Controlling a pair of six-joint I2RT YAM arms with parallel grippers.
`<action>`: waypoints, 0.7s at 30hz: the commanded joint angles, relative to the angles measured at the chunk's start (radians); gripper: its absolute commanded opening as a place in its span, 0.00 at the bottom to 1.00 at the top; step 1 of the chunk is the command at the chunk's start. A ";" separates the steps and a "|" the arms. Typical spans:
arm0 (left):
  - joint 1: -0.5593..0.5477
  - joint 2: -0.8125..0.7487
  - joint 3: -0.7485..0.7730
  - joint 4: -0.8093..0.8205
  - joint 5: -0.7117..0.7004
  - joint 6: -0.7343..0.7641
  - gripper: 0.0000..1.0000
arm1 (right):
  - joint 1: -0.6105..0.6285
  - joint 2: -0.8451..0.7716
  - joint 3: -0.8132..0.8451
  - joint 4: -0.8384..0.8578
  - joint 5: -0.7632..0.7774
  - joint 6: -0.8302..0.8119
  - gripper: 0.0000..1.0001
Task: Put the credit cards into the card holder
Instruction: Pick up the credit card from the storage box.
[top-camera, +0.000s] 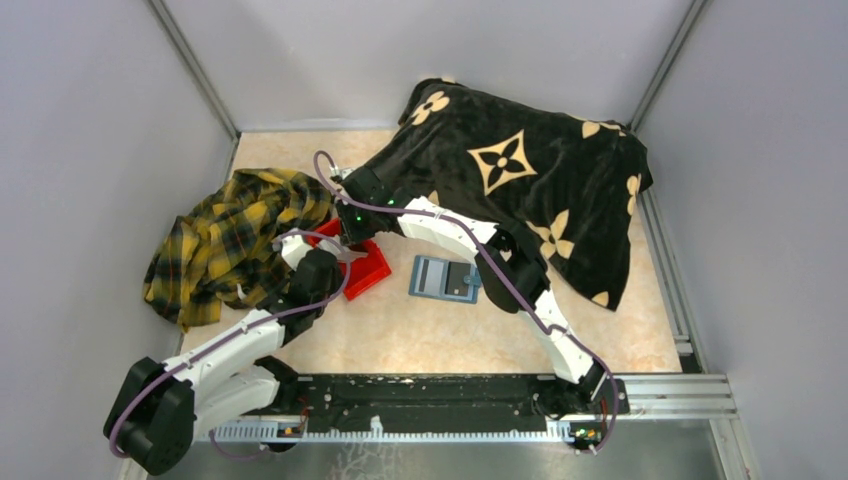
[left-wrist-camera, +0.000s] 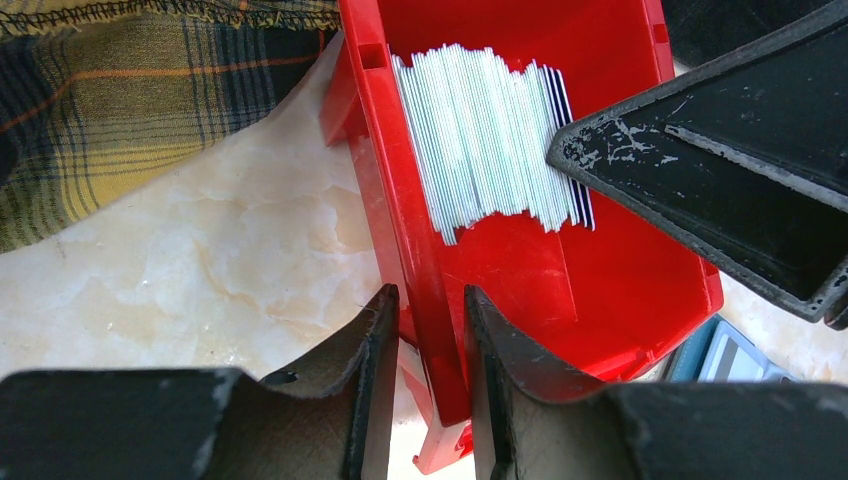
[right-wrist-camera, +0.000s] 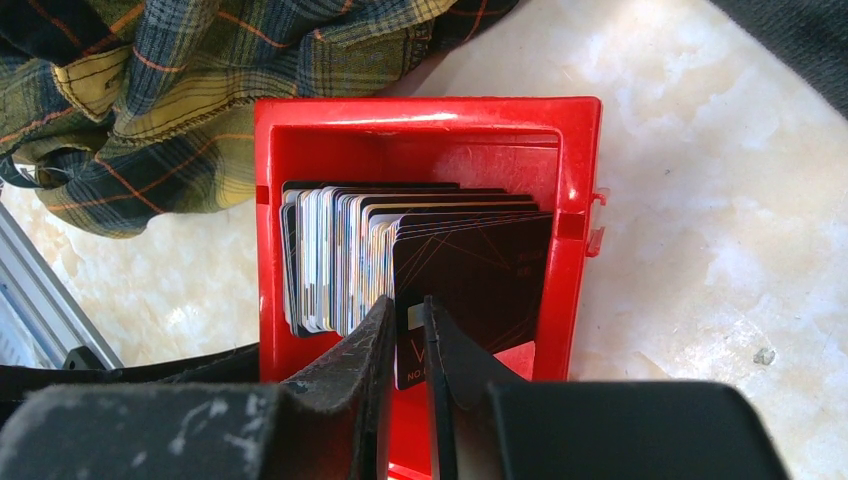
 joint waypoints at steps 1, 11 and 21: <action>0.007 0.004 0.007 0.029 0.016 0.014 0.35 | 0.030 -0.057 0.027 -0.042 -0.044 0.019 0.15; 0.010 0.005 0.002 0.032 0.020 0.013 0.35 | 0.032 -0.061 0.036 -0.041 -0.063 0.027 0.20; 0.010 0.010 0.001 0.038 0.023 0.010 0.35 | 0.032 -0.077 0.021 -0.031 -0.067 0.030 0.19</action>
